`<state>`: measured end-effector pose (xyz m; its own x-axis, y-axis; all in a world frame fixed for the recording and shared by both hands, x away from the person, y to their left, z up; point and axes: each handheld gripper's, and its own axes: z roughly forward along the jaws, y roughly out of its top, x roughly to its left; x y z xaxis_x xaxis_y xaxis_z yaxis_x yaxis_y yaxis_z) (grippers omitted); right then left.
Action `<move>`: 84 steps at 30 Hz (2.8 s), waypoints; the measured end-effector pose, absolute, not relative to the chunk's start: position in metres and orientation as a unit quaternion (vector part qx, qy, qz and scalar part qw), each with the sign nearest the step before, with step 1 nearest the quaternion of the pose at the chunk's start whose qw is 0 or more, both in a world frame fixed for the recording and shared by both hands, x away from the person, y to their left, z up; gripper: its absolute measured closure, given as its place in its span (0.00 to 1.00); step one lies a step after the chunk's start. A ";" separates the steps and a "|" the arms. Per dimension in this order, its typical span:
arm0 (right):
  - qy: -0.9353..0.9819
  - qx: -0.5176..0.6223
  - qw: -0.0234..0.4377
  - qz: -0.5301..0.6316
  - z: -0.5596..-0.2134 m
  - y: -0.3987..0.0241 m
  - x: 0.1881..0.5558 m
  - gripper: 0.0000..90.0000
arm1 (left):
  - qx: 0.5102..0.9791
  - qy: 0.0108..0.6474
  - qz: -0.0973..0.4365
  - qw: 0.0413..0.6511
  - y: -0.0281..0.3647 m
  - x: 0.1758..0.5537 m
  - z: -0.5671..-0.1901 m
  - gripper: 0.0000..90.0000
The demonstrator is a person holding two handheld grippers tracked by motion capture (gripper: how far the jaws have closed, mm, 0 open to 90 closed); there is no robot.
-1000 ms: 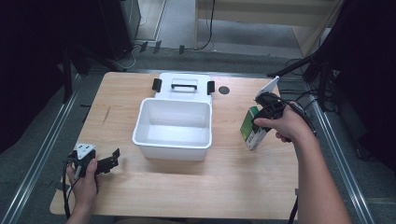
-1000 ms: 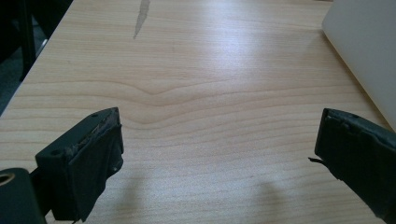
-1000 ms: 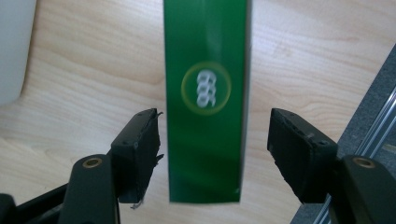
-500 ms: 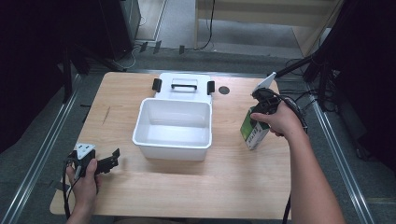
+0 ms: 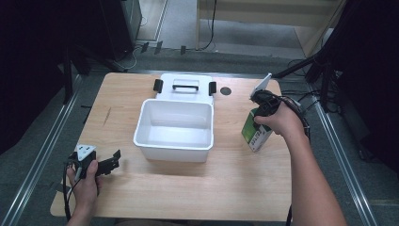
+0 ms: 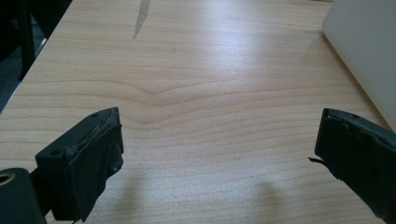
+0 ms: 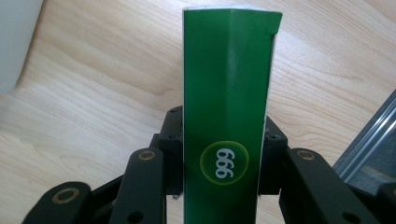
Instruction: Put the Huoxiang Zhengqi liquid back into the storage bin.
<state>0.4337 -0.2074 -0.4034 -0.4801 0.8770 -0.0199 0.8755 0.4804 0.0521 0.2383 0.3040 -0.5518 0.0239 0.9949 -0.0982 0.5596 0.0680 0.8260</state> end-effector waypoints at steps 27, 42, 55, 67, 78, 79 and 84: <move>0.958 0.255 0.101 0.088 -0.333 -0.182 0.393 0.71 | 0.615 0.633 0.297 0.364 0.304 0.238 -0.552 0.02; 0.984 0.121 0.093 0.089 -0.289 -0.162 0.376 0.72 | 0.616 0.633 0.298 0.363 0.304 0.239 -0.552 0.02; 0.988 0.083 0.085 0.103 -0.268 -0.133 0.372 0.71 | 0.617 0.633 0.296 0.363 0.304 0.238 -0.551 0.02; 0.990 0.052 0.073 0.107 -0.260 -0.090 0.371 0.72 | 0.617 0.633 0.295 0.363 0.304 0.239 -0.551 0.02; 0.992 0.030 0.073 0.096 -0.253 -0.048 0.374 0.72 | 0.614 0.636 0.292 0.364 0.304 0.239 -0.552 0.02; 0.992 0.026 0.073 0.095 -0.254 -0.045 0.374 0.71 | 0.614 0.636 0.292 0.365 0.304 0.239 -0.552 0.02; 0.993 0.015 0.068 0.093 -0.259 -0.030 0.376 0.71 | 0.614 0.636 0.292 0.366 0.305 0.239 -0.552 0.02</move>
